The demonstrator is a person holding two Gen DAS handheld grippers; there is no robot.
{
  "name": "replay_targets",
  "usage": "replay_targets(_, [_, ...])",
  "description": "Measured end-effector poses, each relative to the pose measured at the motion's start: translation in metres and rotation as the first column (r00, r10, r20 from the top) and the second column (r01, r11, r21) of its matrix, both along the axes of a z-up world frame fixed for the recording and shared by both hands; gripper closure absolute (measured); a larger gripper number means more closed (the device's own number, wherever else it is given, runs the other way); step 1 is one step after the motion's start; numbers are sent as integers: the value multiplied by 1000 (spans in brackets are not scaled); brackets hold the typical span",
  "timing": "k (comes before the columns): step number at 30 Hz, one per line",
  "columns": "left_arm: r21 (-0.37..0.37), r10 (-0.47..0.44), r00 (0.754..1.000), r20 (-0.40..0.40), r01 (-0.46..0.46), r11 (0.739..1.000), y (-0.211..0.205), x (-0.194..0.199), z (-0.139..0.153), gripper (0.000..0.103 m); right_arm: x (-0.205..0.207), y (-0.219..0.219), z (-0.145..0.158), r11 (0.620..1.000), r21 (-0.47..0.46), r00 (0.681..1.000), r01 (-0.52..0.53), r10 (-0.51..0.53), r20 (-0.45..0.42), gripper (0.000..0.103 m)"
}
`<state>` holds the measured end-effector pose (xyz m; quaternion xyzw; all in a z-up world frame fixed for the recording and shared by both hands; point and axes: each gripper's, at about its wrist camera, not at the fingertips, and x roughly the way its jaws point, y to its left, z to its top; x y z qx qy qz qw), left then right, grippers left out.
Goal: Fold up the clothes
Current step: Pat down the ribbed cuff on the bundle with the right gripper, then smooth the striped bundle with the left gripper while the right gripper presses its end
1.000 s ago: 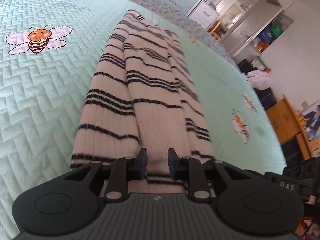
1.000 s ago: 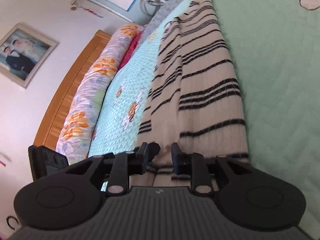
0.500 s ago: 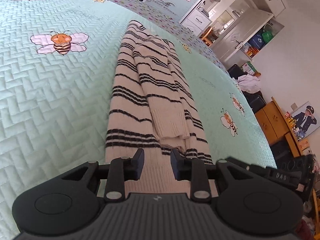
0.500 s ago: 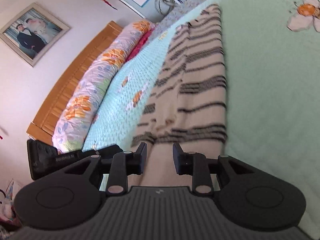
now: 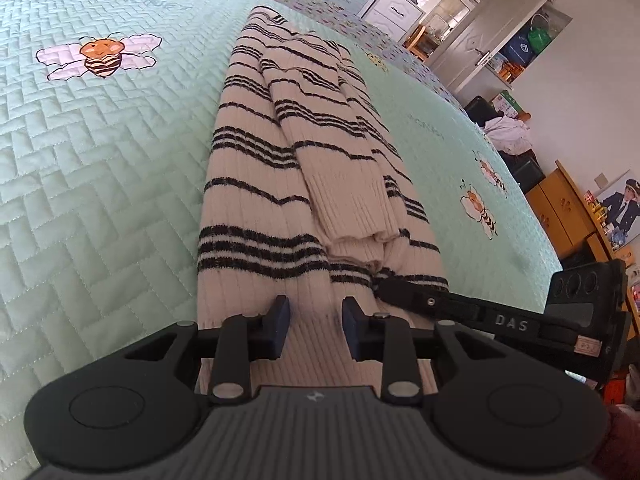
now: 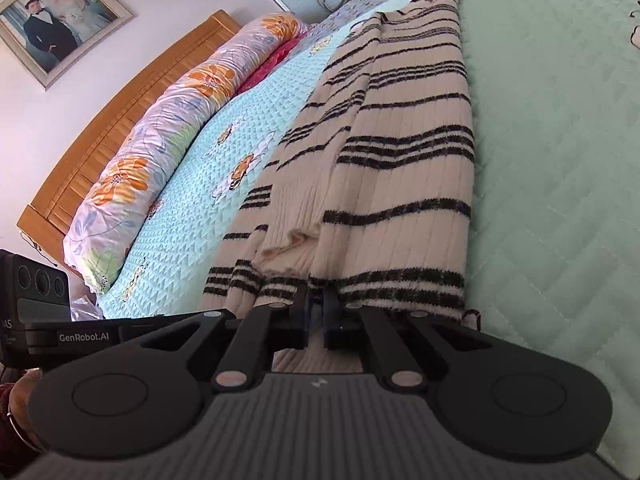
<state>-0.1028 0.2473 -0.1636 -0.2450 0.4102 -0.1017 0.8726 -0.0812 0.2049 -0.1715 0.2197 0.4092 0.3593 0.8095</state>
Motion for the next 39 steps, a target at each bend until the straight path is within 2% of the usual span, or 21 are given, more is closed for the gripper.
replay_targets(2, [-4,4,1000,-2,-4,1000,1,-3,3,70,-8,-5,11,999,32,1000,-4,3,22,77])
replay_targets(4, [14,-7,1000,1,7,1000,-2,-6,6,68,-19,-9,23,999,38,998,-36,34,57,76])
replay_targets(7, [26,-51,999,16,51,998,-12,-9,10,62,-35,-5,34,994,-83,991,-73,82,107,76])
replay_targets(9, [29,-81,996,28,80,996,-20,-10,12,62,-41,6,35,978,-199,986,-70,98,136,76])
replay_targets(15, [15,-58,998,15,57,998,-18,-10,11,61,-41,33,29,933,-359,974,-34,111,196,75])
replay_targets(18, [2,-47,999,13,47,999,-15,-10,11,60,-35,31,29,942,-335,981,-5,69,179,81])
replay_targets(20, [-1,-49,999,15,49,999,-14,-10,10,60,-32,28,28,949,-316,985,15,40,167,94])
replay_targets(21, [-3,-49,999,17,49,999,-14,-10,10,60,-30,27,28,951,-307,987,25,26,161,95])
replay_targets(23, [-9,-45,999,21,46,999,-13,-11,10,60,-22,15,29,981,-185,994,64,-45,104,97])
replay_targets(25, [-16,-38,999,19,38,999,-12,-11,9,59,-18,15,30,985,-157,993,64,-47,109,98])
replay_targets(26, [-17,-37,999,18,37,999,-11,-10,9,59,-16,15,31,987,-147,993,62,-46,113,98])
replay_targets(28, [-15,-39,999,16,39,999,-11,-10,8,59,-14,25,21,977,-209,995,30,-10,99,96])
replay_targets(29, [-15,-40,999,15,40,999,-12,-10,8,59,-16,27,16,977,-212,995,25,-3,101,95])
replay_targets(32, [-18,-43,999,16,44,999,-11,-11,8,57,-21,20,13,991,-131,995,23,-10,102,82])
replay_targets(37, [-48,-64,998,10,64,997,-16,-7,9,57,-29,-3,29,997,-67,993,27,-19,114,80])
replay_targets(39, [-73,-71,997,-8,71,995,-21,-1,7,57,-31,-15,31,997,-37,992,62,-57,111,80])
